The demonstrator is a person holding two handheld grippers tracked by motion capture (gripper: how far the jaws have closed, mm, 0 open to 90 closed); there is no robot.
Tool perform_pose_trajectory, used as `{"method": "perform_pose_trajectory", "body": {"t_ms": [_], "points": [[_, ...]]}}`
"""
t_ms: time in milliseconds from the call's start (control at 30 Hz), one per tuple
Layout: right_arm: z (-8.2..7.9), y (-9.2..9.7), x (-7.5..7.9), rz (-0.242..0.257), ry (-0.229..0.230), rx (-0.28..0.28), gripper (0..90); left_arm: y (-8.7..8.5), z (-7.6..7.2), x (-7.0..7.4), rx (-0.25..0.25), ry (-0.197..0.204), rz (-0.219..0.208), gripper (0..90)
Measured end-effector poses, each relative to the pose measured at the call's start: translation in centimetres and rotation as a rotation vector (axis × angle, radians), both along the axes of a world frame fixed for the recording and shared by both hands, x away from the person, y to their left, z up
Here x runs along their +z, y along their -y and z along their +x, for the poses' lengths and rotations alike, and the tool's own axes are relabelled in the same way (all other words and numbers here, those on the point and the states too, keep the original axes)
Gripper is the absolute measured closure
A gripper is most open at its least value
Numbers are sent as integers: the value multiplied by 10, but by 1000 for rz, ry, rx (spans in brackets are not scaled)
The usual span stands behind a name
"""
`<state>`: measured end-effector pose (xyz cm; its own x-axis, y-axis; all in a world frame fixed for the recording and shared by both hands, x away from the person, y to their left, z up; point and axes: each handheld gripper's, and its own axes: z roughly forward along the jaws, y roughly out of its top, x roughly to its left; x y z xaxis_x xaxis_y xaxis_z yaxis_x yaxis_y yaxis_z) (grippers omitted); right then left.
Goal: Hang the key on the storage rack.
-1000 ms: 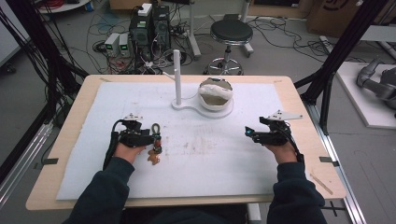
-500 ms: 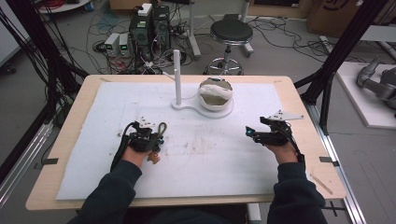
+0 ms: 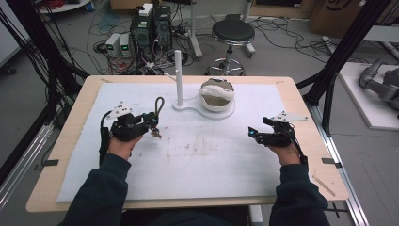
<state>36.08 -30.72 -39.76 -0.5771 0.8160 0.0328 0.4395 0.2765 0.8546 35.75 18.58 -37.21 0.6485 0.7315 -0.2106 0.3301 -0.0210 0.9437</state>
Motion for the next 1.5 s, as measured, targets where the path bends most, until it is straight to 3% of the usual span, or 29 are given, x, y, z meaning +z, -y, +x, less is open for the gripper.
{"method": "perform_pose_trajectory", "body": {"t_ms": [167, 467, 567, 833, 1000, 1200, 1267, 1400, 1500], "points": [[0, 0, 0, 2, 0, -3, 216, 6, 11, 28, -32, 57, -36, 711], [0, 0, 1, 10, 1, -1, 216, 37, 50, 54, -22, 52, 38, 711], [1, 1, 1, 13, 4, 0, 216, 44, 59, 57, -7, 42, 49, 711], [1, 2, 1, 14, 3, 4, 216, 61, 79, 58, 48, -22, 146, 711], [1, 2, 0, 13, 1, 7, 216, 69, 86, 49, 74, -54, 208, 708], [0, 2, 0, 14, -1, 9, 216, 61, 87, 32, 88, -65, 163, 655], [0, 3, 0, 12, 2, 6, 216, 56, 86, 28, 97, -68, 136, 539], [0, 2, 0, 11, -2, 8, 216, 41, 80, 24, 98, -70, 84, 410], [0, 1, -1, 9, -3, 12, 216, 31, 71, 20, 103, -54, 85, 326]]}}
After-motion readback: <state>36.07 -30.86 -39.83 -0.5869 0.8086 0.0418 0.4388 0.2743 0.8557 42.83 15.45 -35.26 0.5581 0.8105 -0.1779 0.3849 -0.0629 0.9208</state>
